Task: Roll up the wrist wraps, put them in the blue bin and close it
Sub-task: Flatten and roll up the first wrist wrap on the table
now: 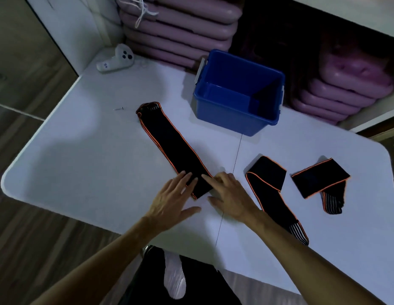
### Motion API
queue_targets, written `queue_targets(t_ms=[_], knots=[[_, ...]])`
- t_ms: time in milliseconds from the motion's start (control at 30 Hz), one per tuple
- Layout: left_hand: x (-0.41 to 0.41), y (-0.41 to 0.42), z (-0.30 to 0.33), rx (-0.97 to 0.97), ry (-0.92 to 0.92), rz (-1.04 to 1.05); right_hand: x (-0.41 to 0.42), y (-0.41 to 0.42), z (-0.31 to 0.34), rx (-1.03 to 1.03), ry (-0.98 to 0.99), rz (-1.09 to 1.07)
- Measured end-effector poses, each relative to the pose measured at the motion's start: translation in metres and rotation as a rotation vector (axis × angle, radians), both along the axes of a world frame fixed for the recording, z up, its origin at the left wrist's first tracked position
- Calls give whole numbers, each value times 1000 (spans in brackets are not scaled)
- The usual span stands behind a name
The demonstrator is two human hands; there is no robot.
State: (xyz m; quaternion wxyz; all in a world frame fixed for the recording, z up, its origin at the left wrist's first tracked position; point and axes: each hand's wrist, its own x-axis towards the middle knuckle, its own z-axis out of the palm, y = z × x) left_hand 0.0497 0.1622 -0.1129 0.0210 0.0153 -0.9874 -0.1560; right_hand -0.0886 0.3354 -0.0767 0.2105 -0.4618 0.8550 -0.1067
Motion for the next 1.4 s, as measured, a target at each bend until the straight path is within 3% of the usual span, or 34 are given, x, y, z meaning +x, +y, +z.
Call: queue_targets(t_ms=[167,300,467,600,767,1200,1400], knots=[[3,19,-2,10,33,112,-17,-1,-1,-116,-61,118],[-3,28,10,130,72,242,-28,0,2,-168,-61,152],[-4,28,25,265,58,243,-32,0,0,-152,-148,190],[-1,28,32,367,62,351,-34,0,0,-156,-235,125],[-1,28,31,411,21,318,-29,-6,6,-217,-307,31],[5,37,29,494,52,351,-33,7,1,-191,-289,130],[-9,32,29,548,35,520,-29,-2,3,-227,-359,-18]])
